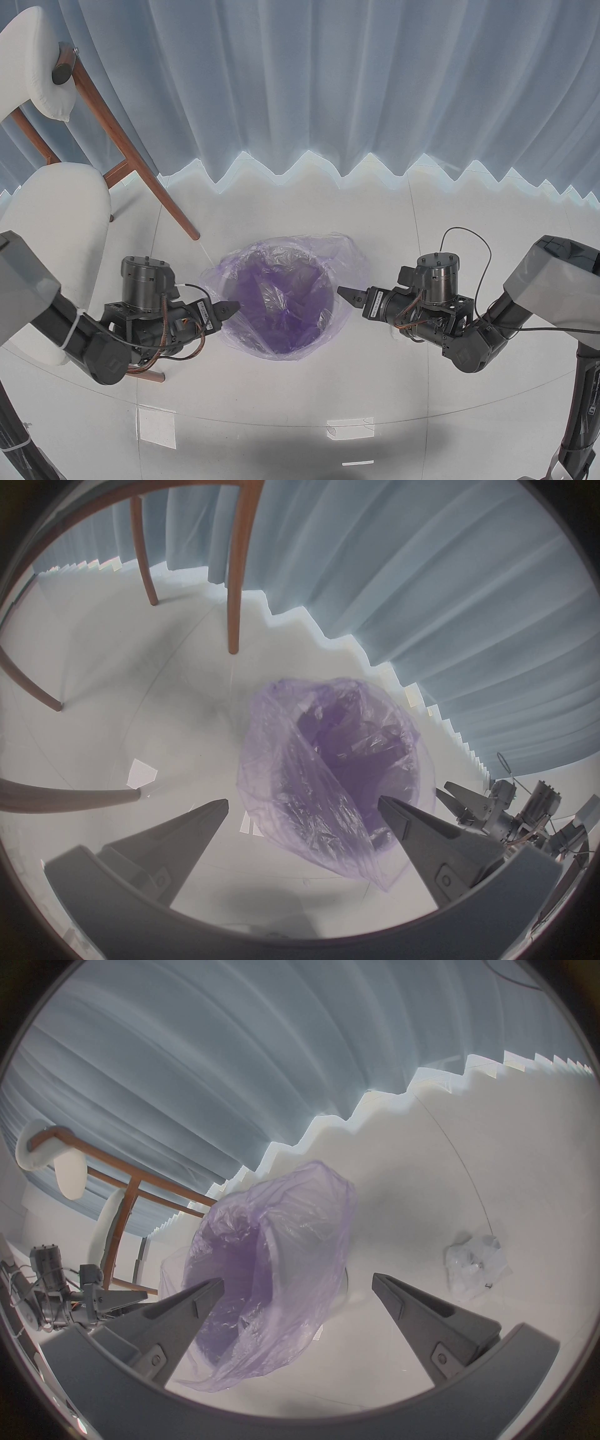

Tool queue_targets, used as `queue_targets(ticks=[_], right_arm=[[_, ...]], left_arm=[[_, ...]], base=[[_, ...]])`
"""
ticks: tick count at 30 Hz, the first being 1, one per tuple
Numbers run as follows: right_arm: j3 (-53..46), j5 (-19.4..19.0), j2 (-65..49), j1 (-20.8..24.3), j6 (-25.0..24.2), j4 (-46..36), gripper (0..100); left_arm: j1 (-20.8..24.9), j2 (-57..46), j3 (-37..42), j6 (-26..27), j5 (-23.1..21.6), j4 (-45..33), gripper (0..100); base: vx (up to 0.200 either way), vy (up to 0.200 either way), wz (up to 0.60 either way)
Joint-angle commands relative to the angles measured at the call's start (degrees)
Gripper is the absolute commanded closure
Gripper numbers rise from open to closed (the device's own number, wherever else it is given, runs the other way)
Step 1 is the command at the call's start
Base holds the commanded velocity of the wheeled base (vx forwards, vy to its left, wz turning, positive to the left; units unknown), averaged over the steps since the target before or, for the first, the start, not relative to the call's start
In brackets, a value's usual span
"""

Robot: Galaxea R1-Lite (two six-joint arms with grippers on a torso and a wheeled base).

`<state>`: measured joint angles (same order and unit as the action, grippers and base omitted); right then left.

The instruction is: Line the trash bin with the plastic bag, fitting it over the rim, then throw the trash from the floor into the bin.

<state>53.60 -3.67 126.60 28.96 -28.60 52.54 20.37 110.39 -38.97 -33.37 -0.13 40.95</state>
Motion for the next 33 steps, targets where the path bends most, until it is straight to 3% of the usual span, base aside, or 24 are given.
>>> queue_targets(ticks=[1, 15, 24, 31, 33], right_arm=[[0.89, 0.07, 2.86, 0.57, 1.35, 0.19, 0], [-2.45, 0.59, 4.36, 1.01, 3.11, 0.37, 0], [-5.97, 2.53, 7.96, 1.09, 4.34, 3.44, 0], [-5.0, 2.61, 10.16, 1.18, 4.43, 3.36, 0], [-3.86, 2.88, 11.21, 1.18, 4.43, 3.36, 0]], left_arm=[[0.37, 8.35, -4.36, -0.03, 0.22, 0.98, 0], [1.87, 9.94, -3.57, 0.23, 2.77, 1.15, 0], [1.95, 3.17, 8.74, 5.59, 5.58, 1.33, 0], [3.45, 6.51, 12.61, 5.33, 5.93, 1.42, 0], [3.27, 9.76, 12.96, 5.42, 7.96, 2.12, 0]], base=[[0.0, 0.0, 0.0], [0.0, 0.0, 0.0], [0.0, 0.0, 0.0], [0.0, 0.0, 0.0], [0.0, 0.0, 0.0]])
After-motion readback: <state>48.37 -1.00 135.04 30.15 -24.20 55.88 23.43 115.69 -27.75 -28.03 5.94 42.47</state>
